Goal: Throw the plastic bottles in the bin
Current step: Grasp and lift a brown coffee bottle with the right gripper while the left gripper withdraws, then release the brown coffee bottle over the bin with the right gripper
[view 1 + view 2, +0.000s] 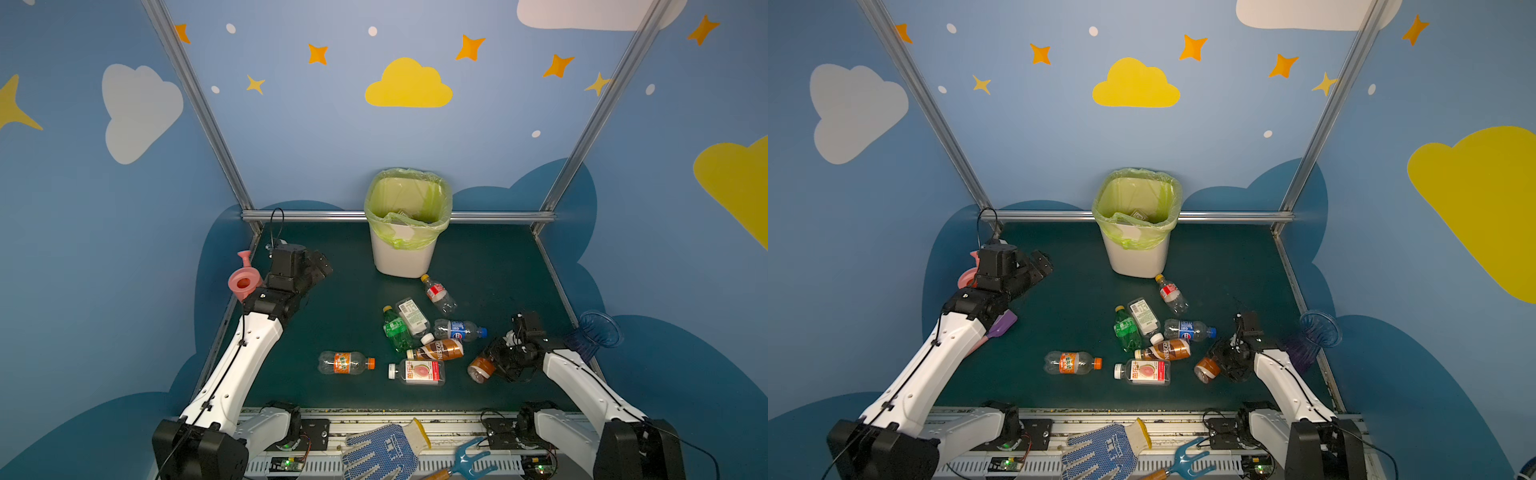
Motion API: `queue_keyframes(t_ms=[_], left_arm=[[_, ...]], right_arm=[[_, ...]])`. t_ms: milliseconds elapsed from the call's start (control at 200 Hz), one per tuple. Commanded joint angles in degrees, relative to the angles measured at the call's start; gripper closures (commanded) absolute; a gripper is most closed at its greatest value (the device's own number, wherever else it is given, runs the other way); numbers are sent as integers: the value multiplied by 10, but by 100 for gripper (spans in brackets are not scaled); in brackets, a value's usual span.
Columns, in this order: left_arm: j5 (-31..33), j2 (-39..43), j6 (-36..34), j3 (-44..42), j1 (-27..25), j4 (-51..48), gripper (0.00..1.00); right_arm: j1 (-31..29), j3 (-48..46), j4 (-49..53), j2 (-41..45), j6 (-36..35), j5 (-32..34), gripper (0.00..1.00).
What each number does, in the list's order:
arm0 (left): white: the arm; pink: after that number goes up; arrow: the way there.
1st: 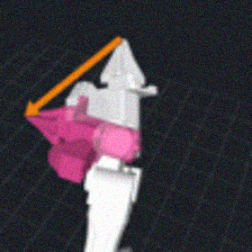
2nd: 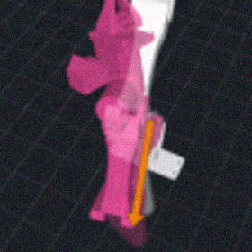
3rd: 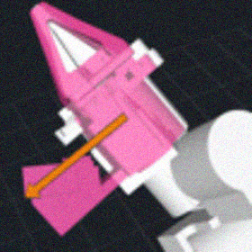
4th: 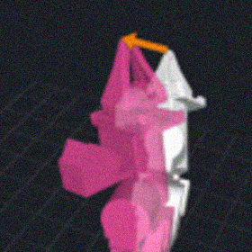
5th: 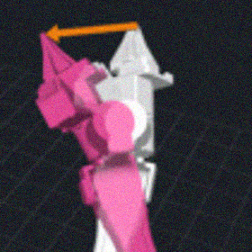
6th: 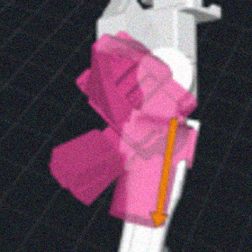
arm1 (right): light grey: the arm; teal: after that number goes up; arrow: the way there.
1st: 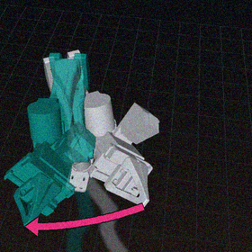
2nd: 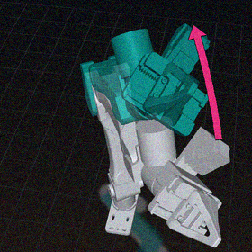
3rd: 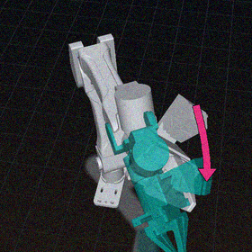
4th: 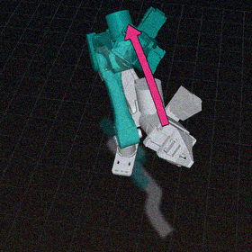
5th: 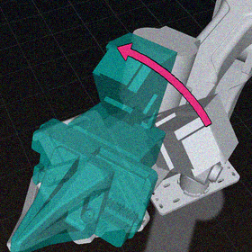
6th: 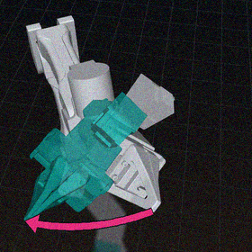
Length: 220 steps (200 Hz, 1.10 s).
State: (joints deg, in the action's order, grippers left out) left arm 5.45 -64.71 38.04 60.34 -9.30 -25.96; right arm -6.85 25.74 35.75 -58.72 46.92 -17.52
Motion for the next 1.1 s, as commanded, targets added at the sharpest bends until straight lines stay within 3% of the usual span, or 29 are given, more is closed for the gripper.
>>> queue_keyframes(t_ms=[0,105,345,476,616,741,866,956,1096], left_arm=[[4,13,7,-5,10,-12,0],[0,18,8,-10,18,-15,0],[-4,23,23,-37,34,-15,0],[-10,21,29,-61,48,-8,0],[-24,12,31,-82,67,-2,0],[-23,5,39,-96,81,-12,0],[-18,4,43,-118,92,-16,0],[-23,5,44,-135,96,-10,0],[-34,1,53,-145,97,-7,0]], right_arm=[[-3,-9,-14,-7,1,5,43],[-3,-6,-8,1,0,8,50],[-1,94,36,57,-19,55,52],[30,265,51,40,-103,84,50],[92,505,39,-36,-163,57,49],[111,689,-12,-95,-159,58,47],[111,792,-77,-142,-122,47,47],[93,797,-164,-173,-73,31,48],[-24,856,-204,-303,-83,11,47]])
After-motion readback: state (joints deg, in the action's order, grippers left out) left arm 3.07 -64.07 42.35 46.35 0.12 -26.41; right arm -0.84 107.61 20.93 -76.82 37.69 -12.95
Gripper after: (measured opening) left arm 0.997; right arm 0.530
